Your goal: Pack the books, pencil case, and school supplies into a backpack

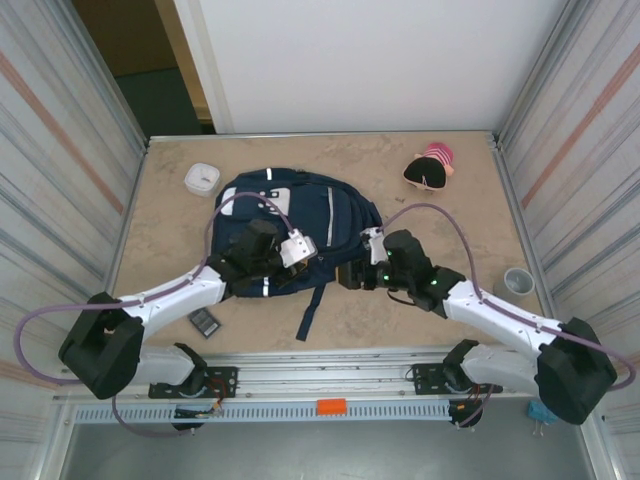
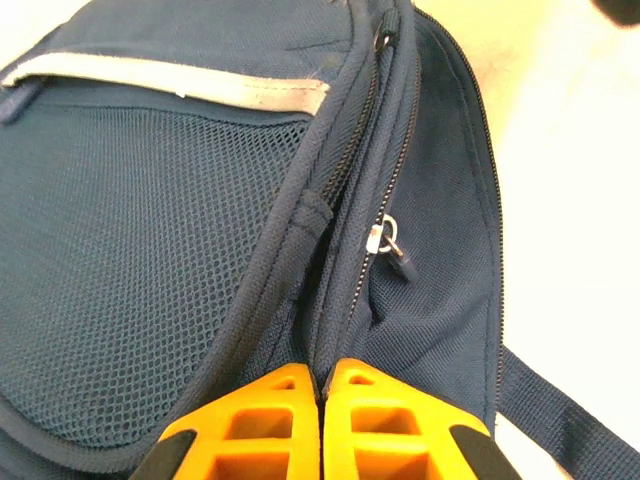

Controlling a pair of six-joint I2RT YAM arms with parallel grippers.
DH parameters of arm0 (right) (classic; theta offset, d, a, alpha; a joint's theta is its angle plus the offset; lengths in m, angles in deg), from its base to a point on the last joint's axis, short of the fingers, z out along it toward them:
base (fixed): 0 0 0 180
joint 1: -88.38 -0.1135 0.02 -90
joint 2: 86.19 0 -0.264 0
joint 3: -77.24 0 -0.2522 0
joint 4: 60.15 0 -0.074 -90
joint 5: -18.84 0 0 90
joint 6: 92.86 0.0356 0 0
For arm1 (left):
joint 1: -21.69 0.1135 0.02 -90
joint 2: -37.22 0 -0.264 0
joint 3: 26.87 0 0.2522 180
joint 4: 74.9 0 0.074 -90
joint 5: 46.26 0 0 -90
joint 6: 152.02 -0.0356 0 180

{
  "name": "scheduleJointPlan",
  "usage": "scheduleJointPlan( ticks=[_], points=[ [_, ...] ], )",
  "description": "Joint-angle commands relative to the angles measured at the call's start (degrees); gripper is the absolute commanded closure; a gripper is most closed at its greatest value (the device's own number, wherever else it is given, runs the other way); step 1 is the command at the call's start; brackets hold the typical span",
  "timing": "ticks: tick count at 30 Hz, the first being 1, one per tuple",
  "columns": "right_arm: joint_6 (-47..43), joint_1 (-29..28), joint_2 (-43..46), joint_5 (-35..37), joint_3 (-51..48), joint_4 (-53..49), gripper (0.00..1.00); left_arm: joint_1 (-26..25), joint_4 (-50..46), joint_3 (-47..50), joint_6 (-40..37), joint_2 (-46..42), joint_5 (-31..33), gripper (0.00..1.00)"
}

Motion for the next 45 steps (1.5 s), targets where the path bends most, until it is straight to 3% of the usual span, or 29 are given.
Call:
scheduleJointPlan(
  ticks=[1, 14, 16, 20, 25, 30, 35, 40, 41, 44, 45],
  points=[
    [-4.48, -1.93, -3.66, 7.07, 2.93, 2.65, 0.42, 0.4, -0.16, -3.91, 5.48, -1.73, -6.29, 1.0],
    [-7.17, -6.36, -18.59, 18.71, 11.84, 7.03, 0.46, 2.66, -0.85, -5.33, 8.53, -1.06, -13.42, 1.0],
    [-7.19, -6.27, -19.92, 19.75, 12.6, 7.3, 0.54, 2.82, -0.78, -5.15, 8.51, -1.43, -13.63, 1.0],
    [-7.03, -6.31, -19.82, 23.3, 13.48, 3.95, 0.84, 3.1, -1.18, -5.03, 8.08, -1.83, -10.96, 1.0],
    [-5.24, -4.94, -15.41, 28.18, 11.86, -1.87, 1.0, 4.22, -2.68, -4.95, 7.76, -1.59, -6.39, 1.0],
    [-4.77, -0.07, -11.14, 28.13, 10.12, -7.81, 1.0, 5.04, -4.94, -4.71, 7.05, -1.94, -2.55, 1.0],
    [-5.99, 7.01, -8.8, 20.09, 8.05, -9.74, 1.0, 5.62, -6.03, -3.34, 5.66, -3.4, 0.9, 1.0],
    [-6.82, 6.26, -8.39, 15.29, 7.38, -9.27, 1.0, 5.98, -6.08, -2.23, 10.25, -5.78, 1.72, 1.0],
    [-6.77, 5.6, -8.22, 14.39, 7.12, -8.65, 1.0, 5.97, -6.14, -2.14, 12.27, -6.92, 1.98, 0.98],
    [-6.68, 3.66, -8.8, 12.12, 7.17, -7.9, 1.0, 6.0, -5.83, -1.13, 22.06, -11.5, 4.75, 0.61],
    [-6.6, 2.98, -8.99, 11.79, 7.2, -7.71, 1.0, 6.0, -6.19, -0.83, 25.69, -12.98, 6.23, 0.53]
  ],
)
